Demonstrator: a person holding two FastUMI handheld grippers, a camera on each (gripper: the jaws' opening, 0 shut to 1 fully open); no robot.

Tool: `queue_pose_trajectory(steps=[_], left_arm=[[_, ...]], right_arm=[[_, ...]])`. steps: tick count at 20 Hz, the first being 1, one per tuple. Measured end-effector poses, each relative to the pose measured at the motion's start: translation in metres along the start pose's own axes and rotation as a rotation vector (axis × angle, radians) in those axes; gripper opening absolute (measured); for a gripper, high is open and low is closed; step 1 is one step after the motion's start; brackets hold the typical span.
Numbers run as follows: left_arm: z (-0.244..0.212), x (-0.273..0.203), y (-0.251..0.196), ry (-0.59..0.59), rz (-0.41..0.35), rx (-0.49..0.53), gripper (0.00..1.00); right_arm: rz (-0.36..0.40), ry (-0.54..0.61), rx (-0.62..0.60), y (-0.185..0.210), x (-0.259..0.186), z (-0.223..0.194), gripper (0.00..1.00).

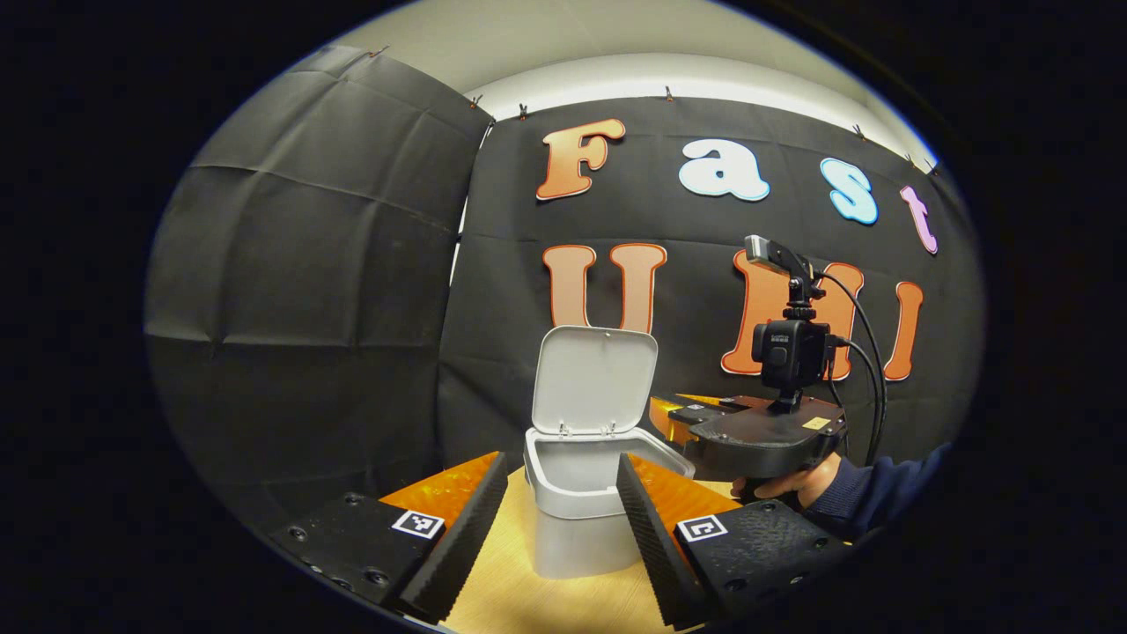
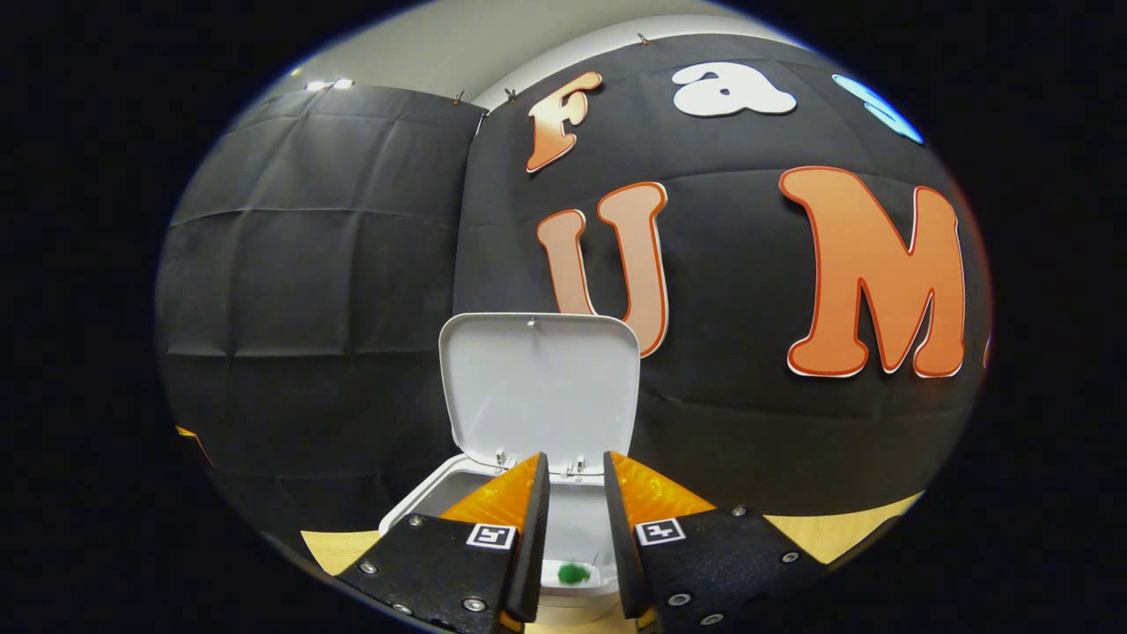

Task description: Press the lid of the desktop garbage bin to open it, pick up the crumpled paper on the desktop and throw it into the bin, then pick up the pop can on the desktop and drop it into the bin, and finally close the garbage bin lid.

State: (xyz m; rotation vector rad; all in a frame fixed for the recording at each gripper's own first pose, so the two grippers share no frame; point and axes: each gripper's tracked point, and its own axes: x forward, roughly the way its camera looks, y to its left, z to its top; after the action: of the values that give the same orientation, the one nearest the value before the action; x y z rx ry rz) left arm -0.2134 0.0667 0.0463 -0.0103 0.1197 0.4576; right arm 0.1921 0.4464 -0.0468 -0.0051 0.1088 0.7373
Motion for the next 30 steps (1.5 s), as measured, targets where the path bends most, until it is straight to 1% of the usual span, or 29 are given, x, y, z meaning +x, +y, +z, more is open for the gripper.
queue_pose_trajectory(steps=[1,4,9,11,13,14,15,16,17,20,22,27,30], left_arm=[[-0.001,0.001,-0.003,0.003,-0.004,-0.004,0.81],[-0.007,0.003,-0.018,0.010,-0.038,-0.007,0.81],[-0.008,0.005,-0.055,-0.004,-0.119,0.011,0.82],[-0.009,0.006,-0.070,-0.006,-0.149,0.007,0.83],[-0.013,0.007,-0.083,0.000,-0.178,0.001,0.85],[-0.016,0.008,-0.091,0.002,-0.196,0.000,0.87],[-0.017,0.009,-0.099,0.005,-0.209,-0.001,0.86],[-0.019,0.009,-0.107,0.007,-0.229,-0.002,0.87],[-0.021,0.010,-0.116,0.009,-0.246,-0.002,0.88],[-0.027,0.010,-0.144,0.009,-0.304,-0.001,0.92],[-0.033,0.011,-0.163,0.015,-0.347,-0.001,0.93],[-0.064,0.015,-0.208,0.056,-0.434,0.025,0.94],[-0.082,0.016,-0.234,0.046,-0.484,0.067,0.94]], right_arm=[[-0.006,-0.005,-0.006,-0.002,-0.004,0.002,0.36],[-0.033,-0.031,-0.025,-0.017,-0.019,0.010,0.46],[-0.105,-0.039,-0.030,-0.054,-0.050,0.010,0.46],[-0.135,-0.042,-0.028,-0.070,-0.065,0.009,0.49],[-0.169,-0.044,-0.028,-0.088,-0.082,0.009,0.57],[-0.188,-0.046,-0.026,-0.097,-0.090,0.008,0.63],[-0.207,-0.047,-0.023,-0.106,-0.099,0.008,0.66],[-0.227,-0.046,-0.020,-0.115,-0.108,0.006,0.73],[-0.247,-0.045,-0.015,-0.125,-0.116,0.004,0.76],[-0.317,-0.039,-0.003,-0.156,-0.145,-0.001,0.89],[-0.361,-0.034,0.003,-0.174,-0.162,-0.004,0.93],[-0.455,-0.029,-0.013,-0.213,-0.205,-0.008,0.94],[-0.502,-0.023,-0.022,-0.231,-0.230,-0.010,0.94]])
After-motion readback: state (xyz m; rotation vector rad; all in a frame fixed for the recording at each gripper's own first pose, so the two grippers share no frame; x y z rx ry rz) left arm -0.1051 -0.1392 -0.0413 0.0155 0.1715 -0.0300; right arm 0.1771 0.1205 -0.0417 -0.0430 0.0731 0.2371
